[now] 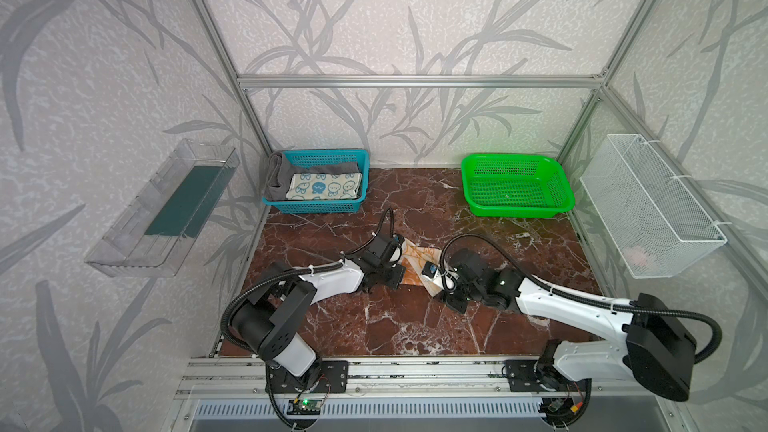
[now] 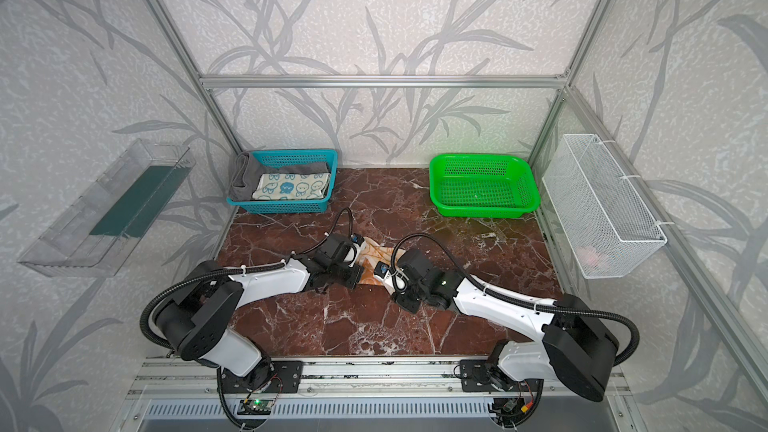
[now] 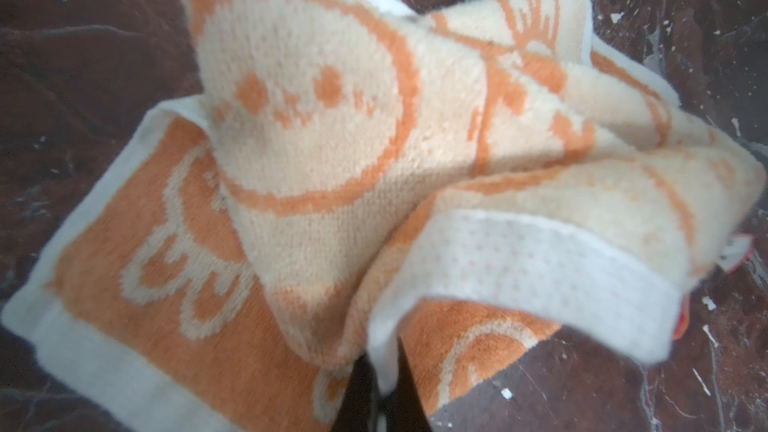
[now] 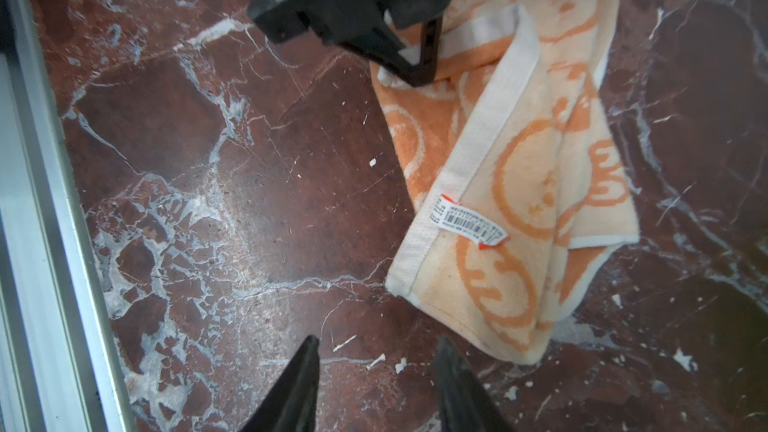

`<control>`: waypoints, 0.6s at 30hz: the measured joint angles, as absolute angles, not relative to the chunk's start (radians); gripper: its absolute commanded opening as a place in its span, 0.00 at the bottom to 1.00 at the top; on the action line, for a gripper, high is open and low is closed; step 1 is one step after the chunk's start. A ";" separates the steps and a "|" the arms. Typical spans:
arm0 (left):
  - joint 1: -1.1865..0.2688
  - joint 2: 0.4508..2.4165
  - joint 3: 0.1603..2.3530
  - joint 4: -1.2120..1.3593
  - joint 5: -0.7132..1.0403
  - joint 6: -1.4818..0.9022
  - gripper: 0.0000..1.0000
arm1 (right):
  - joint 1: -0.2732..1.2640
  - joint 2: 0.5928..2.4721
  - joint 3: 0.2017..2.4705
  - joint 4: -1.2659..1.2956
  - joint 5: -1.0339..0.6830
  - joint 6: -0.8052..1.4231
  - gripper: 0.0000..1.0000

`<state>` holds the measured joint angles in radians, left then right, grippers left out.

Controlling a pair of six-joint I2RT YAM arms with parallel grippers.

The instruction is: Fold and stack the towels

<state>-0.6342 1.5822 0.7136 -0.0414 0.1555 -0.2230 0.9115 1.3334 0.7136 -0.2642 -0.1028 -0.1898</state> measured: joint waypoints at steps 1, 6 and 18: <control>-0.634 1.584 0.714 -0.037 0.156 -0.222 0.00 | 0.919 1.352 0.716 -0.265 -0.091 -0.166 0.45; -0.634 1.591 0.714 -0.023 0.159 -0.220 0.00 | 0.930 1.431 0.734 -0.254 -0.036 -0.022 0.41; -0.633 1.615 0.714 0.027 0.186 -0.220 0.00 | 0.953 1.548 0.736 -0.167 0.064 0.195 0.48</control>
<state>-0.6327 1.6146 0.7136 0.0273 0.1860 -0.2195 0.9531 1.5478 0.7361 -0.1665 0.0643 0.1951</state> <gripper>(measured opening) 0.048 0.479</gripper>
